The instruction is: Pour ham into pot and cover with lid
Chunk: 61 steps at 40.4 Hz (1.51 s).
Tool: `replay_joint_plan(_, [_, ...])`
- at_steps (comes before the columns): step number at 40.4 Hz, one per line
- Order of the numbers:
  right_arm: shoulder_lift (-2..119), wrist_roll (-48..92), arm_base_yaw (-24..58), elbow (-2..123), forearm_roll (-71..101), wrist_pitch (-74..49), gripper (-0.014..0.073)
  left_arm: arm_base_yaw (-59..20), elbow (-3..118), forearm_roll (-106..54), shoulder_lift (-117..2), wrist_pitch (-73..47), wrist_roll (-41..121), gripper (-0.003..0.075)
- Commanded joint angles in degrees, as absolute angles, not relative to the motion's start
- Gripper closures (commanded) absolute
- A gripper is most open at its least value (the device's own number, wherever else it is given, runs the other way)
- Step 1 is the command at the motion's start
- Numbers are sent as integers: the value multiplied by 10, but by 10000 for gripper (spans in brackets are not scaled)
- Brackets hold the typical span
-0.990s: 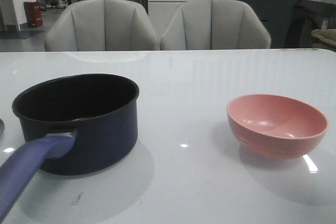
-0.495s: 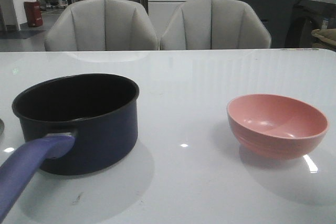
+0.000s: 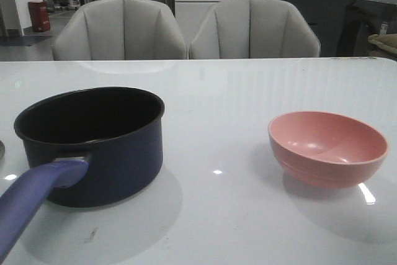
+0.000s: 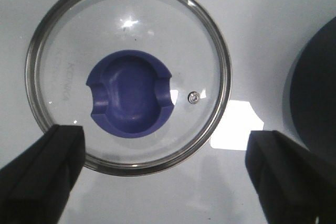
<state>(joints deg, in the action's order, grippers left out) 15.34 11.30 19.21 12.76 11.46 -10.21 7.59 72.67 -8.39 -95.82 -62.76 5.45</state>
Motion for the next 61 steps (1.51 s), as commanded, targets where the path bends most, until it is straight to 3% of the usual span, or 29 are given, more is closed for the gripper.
replay_joint_plan(1, [157,115,193,143,117,-51,444,77,745,-81,-963,-623,29,69])
replay_joint_plan(41, [157,115,193,143,117,-55,444,77,778,-42,-1076,-614,-9,77])
replay_joint_plan(45, [157,115,193,143,117,-55,444,77,778,-42,-1077,-613,-9,148])
replay_joint_plan(54, [157,115,193,143,117,-56,444,77,779,-41,-1080,-612,-9,414])
replay_joint_plan(61, [157,115,193,143,117,-59,444,77,779,-41,-1080,-611,-9,493])
